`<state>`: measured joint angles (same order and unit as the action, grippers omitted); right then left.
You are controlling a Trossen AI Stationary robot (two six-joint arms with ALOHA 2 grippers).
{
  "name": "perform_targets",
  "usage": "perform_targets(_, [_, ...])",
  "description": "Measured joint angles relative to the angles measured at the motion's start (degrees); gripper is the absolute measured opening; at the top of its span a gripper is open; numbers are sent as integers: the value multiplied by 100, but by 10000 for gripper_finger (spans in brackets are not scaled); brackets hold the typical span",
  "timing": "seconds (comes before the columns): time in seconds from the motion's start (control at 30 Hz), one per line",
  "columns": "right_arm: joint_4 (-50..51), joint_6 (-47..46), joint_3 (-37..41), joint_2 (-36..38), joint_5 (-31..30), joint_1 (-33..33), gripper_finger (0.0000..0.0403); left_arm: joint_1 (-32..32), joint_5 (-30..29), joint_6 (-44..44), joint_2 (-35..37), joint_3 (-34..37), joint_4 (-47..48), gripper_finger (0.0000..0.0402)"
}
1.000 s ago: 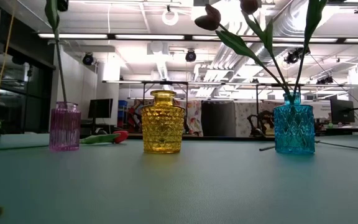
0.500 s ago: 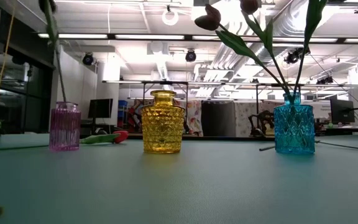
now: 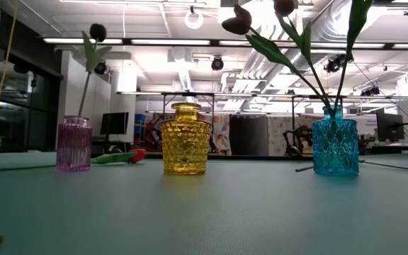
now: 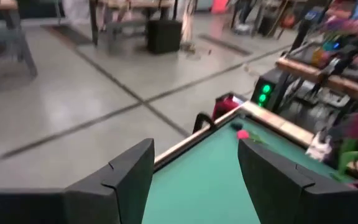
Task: Sort flowers into vase by color
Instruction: Put the left black flower into the purple vase
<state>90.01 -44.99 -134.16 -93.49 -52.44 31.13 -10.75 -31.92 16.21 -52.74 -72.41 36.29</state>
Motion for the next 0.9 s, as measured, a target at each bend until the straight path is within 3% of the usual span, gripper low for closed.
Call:
perform_targets(0.23, [-1,211,1,0,-73,-1,259,-2103,1845,627,-702,-63,13,221])
perform_targets(0.47, [-1,529,0,0,-133,-1,259,-3525,2408,1158,-1397,-63,88,220])
perform_targets(0.63, [-1,652,1,0,-135,-1,259,-4075,2823,1461,-2138,-61,585,220])
perform_targets(0.9, [1,266,1,0,4,0,259,-4296,3119,1344,-3290,-61,800,220])
